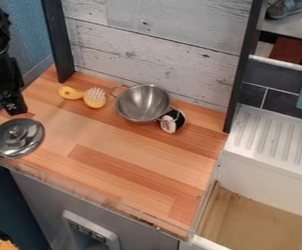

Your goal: Move the yellow brush to the bottom right of the table

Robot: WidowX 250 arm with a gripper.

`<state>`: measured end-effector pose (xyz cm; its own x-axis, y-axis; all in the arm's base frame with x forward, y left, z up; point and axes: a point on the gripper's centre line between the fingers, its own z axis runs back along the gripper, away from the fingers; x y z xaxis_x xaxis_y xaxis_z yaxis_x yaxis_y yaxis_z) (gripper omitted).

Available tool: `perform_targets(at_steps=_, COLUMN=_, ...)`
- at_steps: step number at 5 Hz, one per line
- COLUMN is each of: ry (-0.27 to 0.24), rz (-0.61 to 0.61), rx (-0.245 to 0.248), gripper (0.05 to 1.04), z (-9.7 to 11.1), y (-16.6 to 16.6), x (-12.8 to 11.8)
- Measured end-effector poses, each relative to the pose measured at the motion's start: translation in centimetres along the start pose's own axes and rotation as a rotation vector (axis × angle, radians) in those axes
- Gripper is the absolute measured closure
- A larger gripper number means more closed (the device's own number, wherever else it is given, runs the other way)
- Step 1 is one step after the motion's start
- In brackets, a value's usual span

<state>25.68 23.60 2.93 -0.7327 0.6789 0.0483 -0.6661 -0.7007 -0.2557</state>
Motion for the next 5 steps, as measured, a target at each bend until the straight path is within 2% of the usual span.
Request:
perform_targets(at_steps=1, ry=-0.004, rz=0.002, rx=0.032, gripper=0.082, z=-1.0, y=0.6, x=0.0)
perform_targets(at_steps=2, ry=-0.031, rz=-0.008, rx=0.036, gripper=0.082, z=-2.3, y=-0.5, x=-0.9)
perform_targets(at_steps=3, ry=-0.011, rz=-0.03, rx=0.035, gripper=0.082, z=-2.6, y=-2.3, x=-2.5)
perform_targets(at_steps=5, ry=0.061, rz=-0.166, rx=0.047, gripper=0.082, z=-3.1, y=-4.4, x=-7.1)
